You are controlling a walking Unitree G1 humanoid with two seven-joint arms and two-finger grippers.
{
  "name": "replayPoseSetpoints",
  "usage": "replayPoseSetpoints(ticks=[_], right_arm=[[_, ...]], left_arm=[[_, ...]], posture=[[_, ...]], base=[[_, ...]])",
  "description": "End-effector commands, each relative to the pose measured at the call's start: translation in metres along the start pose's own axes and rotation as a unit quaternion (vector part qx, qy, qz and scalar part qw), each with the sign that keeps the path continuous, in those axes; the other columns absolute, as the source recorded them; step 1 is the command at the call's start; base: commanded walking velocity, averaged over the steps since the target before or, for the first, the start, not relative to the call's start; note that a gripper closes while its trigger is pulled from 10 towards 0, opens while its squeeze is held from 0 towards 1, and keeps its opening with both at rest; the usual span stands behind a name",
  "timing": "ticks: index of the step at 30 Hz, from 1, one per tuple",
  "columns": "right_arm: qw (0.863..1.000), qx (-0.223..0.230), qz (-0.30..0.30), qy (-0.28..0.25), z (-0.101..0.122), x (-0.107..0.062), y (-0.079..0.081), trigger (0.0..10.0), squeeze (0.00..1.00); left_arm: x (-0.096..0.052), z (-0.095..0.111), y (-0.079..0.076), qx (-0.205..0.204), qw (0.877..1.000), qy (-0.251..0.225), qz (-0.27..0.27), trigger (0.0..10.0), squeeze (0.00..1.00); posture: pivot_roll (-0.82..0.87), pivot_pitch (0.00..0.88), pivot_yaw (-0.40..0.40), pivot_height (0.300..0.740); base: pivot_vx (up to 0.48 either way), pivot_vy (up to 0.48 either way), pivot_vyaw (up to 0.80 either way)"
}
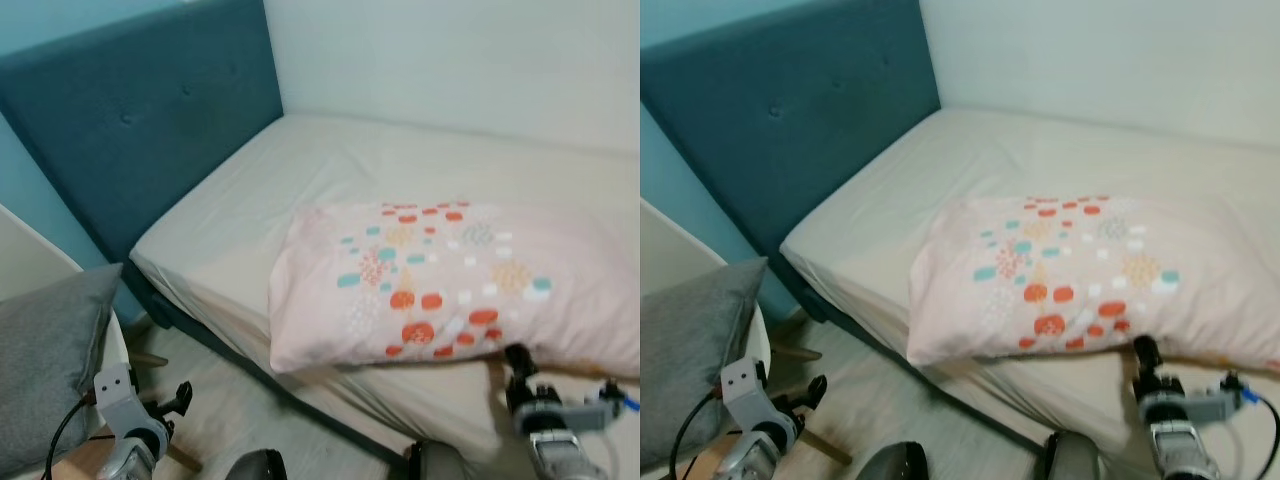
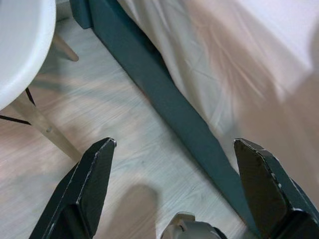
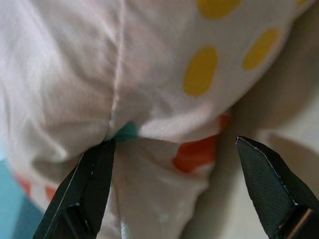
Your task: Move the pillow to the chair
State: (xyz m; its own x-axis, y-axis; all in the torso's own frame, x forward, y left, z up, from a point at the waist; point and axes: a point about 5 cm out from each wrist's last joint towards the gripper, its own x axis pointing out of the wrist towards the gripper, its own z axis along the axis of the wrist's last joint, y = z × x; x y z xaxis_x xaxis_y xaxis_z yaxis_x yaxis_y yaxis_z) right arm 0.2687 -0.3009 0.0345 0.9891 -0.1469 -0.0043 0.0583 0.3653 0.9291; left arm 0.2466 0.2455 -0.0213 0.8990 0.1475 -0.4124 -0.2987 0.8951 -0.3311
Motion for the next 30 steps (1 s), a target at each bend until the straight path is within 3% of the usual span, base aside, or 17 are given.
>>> replayPoseSetpoints(ticks=[1,2,4,6,13,17,21,25,26,30], right_arm=[[0.999,0.012,0.035,0.017,-0.009,0.003,0.007,10.0,0.0],[0.997,0.012,0.064,0.031,-0.013,0.006,0.014,10.0,0.0],[0.997,0.012,0.064,0.031,-0.013,0.006,0.014,10.0,0.0],[0.992,0.011,0.115,0.058,-0.02,0.01,0.026,10.0,0.0],[0.987,0.02,0.143,0.074,-0.024,0.011,0.032,10.0,0.0],[0.988,0.018,0.139,0.072,-0.024,0.015,0.035,10.0,0.0],[0.994,0.014,0.087,0.06,-0.029,0.027,0.037,10.0,0.0],[0.994,0.023,0.085,0.06,-0.034,0.038,0.047,10.0,0.0],[0.994,0.009,0.087,0.069,-0.04,0.05,0.059,10.0,0.0],[0.994,-0.001,0.078,0.072,-0.043,0.057,0.067,10.0,0.0]], left_arm=[[-0.002,0.008,0.012,0.011,1.0,-0.009,0.011,10.0,0.0],[-0.002,0.007,0.013,0.011,1.0,-0.01,0.011,10.0,0.0],[-0.002,0.007,0.013,0.011,1.0,-0.01,0.011,10.0,0.0],[-0.004,0.004,0.014,0.012,1.0,-0.008,0.011,10.0,0.0],[-0.009,-0.003,0.017,0.018,1.0,0.001,0.009,10.0,0.0],[-0.01,-0.004,0.018,0.02,1.0,0.002,0.008,10.0,0.0],[-0.01,-0.002,0.02,0.023,1.0,0.002,0.007,10.0,0.0],[-0.009,0.004,0.021,0.029,1.0,-0.007,0.003,10.0,0.0],[-0.007,0.011,0.022,0.032,0.999,-0.017,-0.001,10.0,0.0],[-0.005,0.016,0.023,0.034,0.999,-0.026,-0.003,10.0,0.0]], posture=[[0.07,0.102,0.125,0.539],[0.07,0.102,0.126,0.534],[0.07,0.102,0.126,0.534],[0.08,0.103,0.123,0.524],[0.09,0.102,0.121,0.499],[0.09,0.105,0.125,0.489],[0.1,0.115,0.137,0.484],[0.12,0.121,0.149,0.484],[0.14,0.135,0.159,0.484],[0.16,0.144,0.164,0.484]], base=[[0.0,0.0,0.0],[0.0,0.0,0.0],[0.0,0.0,0.0],[0.0,0.0,0.0],[0.0,0.0,0.0],[0.0,0.0,0.0],[0.0,0.0,0.0],[0.0,0.0,0.0],[0.0,0.0,0.0],[0.0,0.0,0.0]])
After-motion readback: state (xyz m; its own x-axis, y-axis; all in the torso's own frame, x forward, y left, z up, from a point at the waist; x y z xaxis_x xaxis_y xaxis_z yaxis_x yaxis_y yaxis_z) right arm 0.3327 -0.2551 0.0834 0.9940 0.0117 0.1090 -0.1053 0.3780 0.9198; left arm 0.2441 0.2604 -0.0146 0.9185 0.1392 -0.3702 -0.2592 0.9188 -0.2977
